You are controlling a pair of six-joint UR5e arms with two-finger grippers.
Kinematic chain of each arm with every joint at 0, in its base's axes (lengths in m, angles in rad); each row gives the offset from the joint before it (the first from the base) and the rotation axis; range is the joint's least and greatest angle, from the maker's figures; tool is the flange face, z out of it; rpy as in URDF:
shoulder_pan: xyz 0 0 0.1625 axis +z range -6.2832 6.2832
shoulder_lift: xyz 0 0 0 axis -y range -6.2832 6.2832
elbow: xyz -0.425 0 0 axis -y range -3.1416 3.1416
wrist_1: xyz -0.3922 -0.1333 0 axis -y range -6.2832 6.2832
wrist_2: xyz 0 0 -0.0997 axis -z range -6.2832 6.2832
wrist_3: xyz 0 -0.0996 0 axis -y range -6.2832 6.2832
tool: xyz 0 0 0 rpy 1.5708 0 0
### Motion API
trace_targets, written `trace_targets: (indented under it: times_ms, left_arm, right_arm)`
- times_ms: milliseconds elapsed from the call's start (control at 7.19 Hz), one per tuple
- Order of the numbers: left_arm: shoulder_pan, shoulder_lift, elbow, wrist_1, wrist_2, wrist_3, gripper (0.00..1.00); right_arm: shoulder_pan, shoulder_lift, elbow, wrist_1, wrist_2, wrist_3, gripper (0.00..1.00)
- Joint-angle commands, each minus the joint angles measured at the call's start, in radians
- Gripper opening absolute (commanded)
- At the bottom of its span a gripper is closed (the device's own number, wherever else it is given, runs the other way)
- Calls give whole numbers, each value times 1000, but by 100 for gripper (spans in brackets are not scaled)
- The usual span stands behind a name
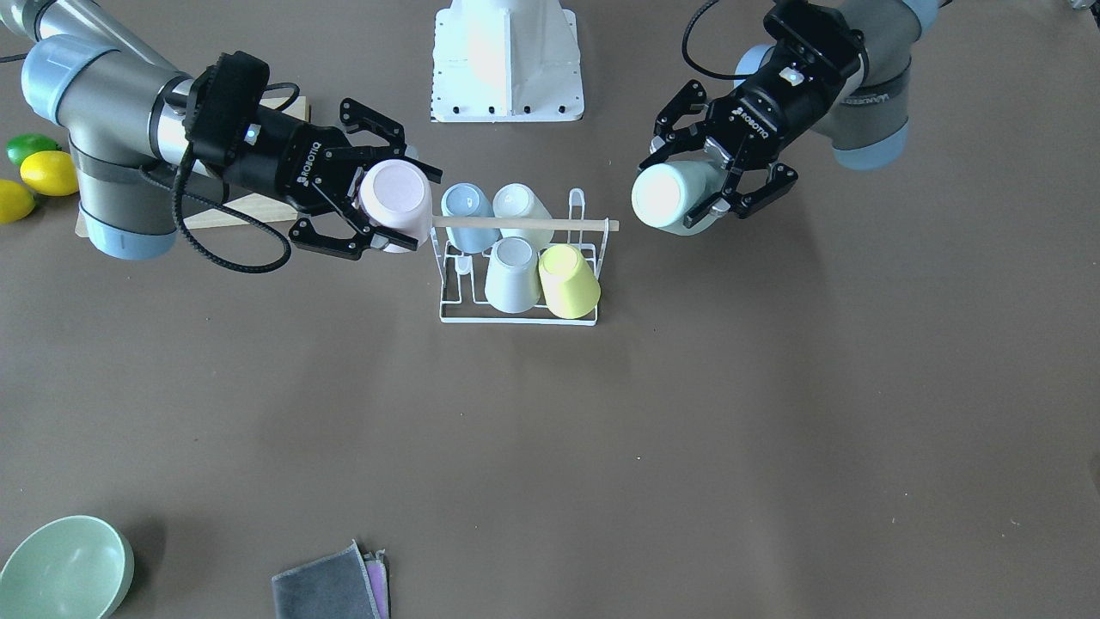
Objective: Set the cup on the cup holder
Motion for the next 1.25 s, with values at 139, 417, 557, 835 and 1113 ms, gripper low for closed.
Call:
trace_targets:
  times_ms: [139,417,557,835,1113]
  left_arm:
    - [277,-4,-10,-113,389,198,0]
    - [371,-24,9,-130,481,245,0]
    - [380,-43,7,-130,483,271,0]
    - [391,-61,18,-129,500,291,0]
    - [394,-80,74,-130,514,298,0]
  right_arm:
    - [-84,-2,-21,-3,-44,-114,0]
    - [-149,1,-50,-9,-88,-155,0]
    - [-155,4,-64,-14,-91,-171,0]
    - [-158,20,-99,-26,-91,-194,0]
    - [-158,45,-113,-38,-110,-194,0]
